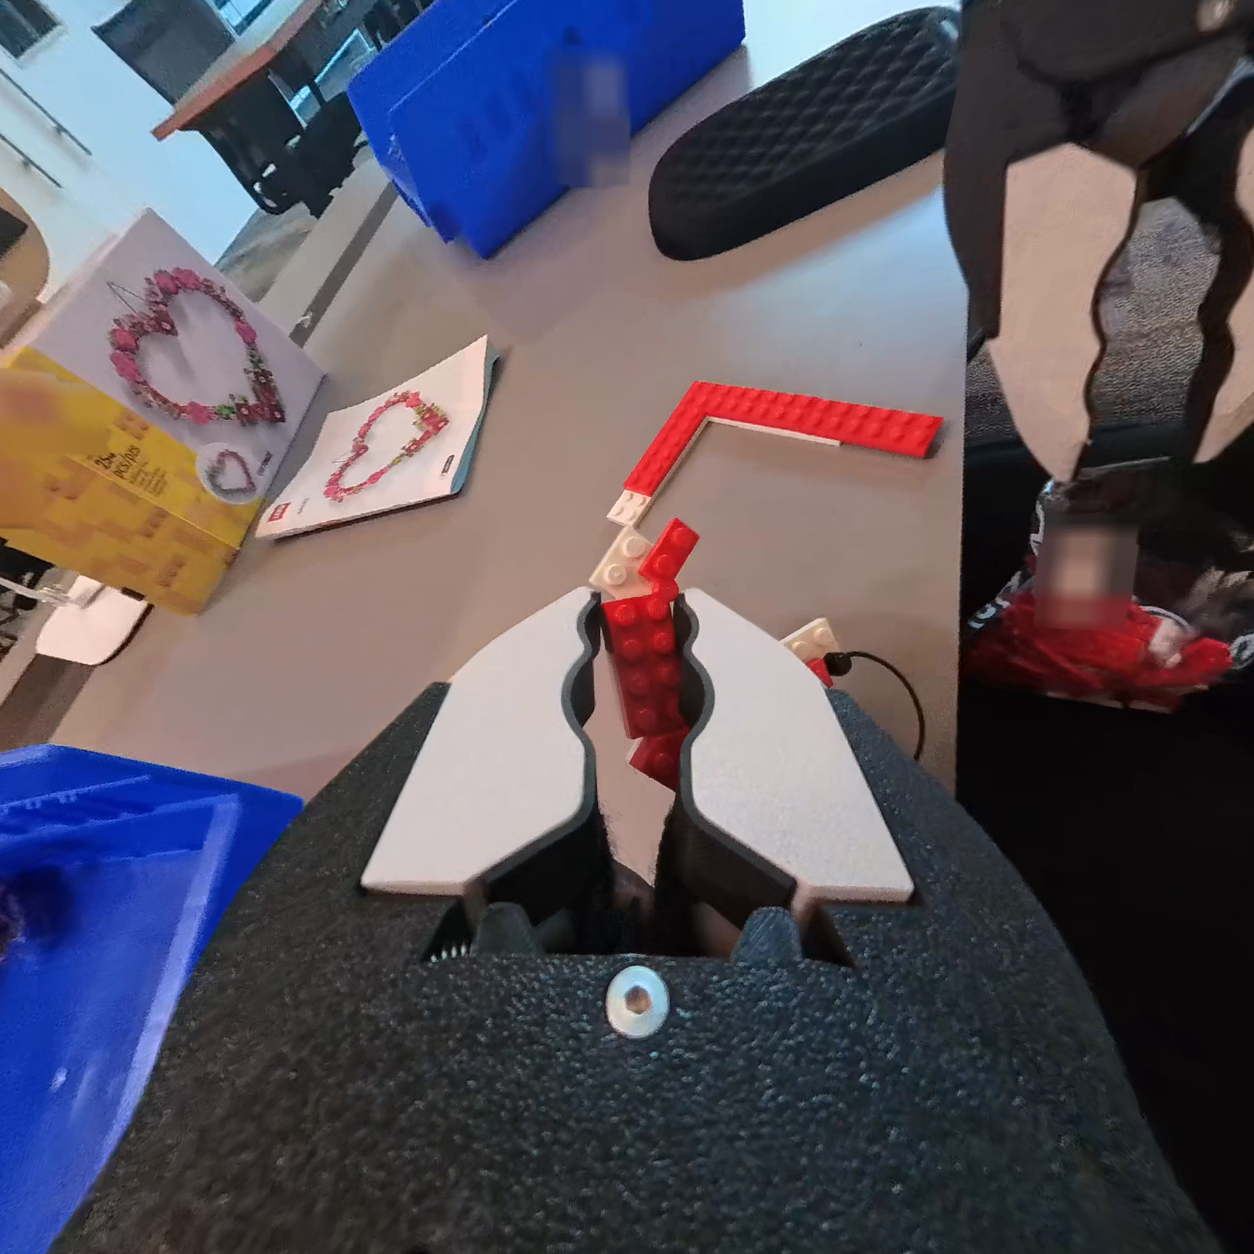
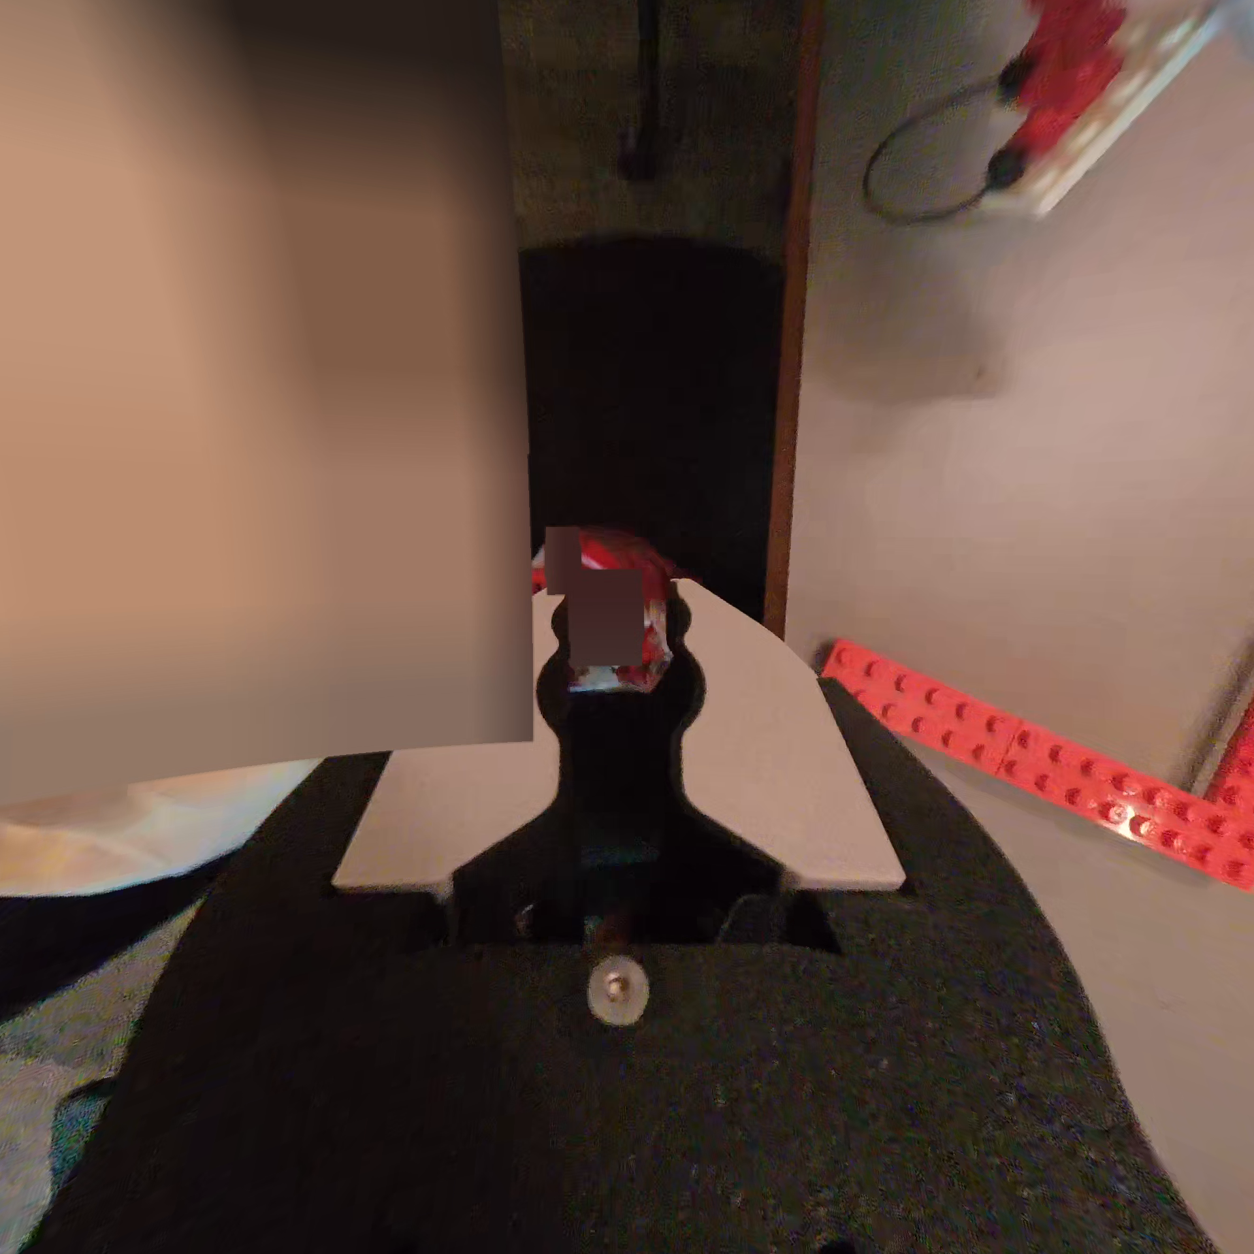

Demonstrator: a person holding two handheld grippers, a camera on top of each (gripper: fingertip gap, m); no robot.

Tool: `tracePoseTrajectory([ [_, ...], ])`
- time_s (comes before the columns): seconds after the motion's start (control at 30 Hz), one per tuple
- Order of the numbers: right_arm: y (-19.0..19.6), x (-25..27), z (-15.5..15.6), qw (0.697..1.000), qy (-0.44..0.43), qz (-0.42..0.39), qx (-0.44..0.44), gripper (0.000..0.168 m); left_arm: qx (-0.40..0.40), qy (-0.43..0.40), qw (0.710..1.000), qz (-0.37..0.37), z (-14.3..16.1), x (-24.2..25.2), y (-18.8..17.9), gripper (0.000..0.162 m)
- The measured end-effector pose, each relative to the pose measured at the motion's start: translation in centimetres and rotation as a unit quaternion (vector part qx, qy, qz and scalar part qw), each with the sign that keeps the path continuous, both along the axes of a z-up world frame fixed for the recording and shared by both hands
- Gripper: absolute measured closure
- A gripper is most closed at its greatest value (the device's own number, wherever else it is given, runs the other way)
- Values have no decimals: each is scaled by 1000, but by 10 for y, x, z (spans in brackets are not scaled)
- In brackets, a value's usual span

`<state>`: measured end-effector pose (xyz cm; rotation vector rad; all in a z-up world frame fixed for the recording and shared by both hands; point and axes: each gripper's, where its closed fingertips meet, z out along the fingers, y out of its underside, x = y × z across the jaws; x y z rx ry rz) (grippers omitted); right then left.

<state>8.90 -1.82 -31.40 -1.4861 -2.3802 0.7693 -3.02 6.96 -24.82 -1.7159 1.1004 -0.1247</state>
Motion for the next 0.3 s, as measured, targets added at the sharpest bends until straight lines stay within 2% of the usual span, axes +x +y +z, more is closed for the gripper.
tracePoseTrajectory([
  [0.1,-5,6,-19,999,-17,19,24,141,9,-6,1000,-5,3,1,0,142],
  [0.17,1,4,-20,999,-3,2,44,140,11,-4,1000,-1,2,0,1,142],
  [0.23,3,-14,7,996,88,-19,18,144,29,-7,999,-16,6,5,-1,142],
  [0.3,18,-39,53,974,208,-87,-39,146,65,-13,997,-45,15,15,-6,142],
])
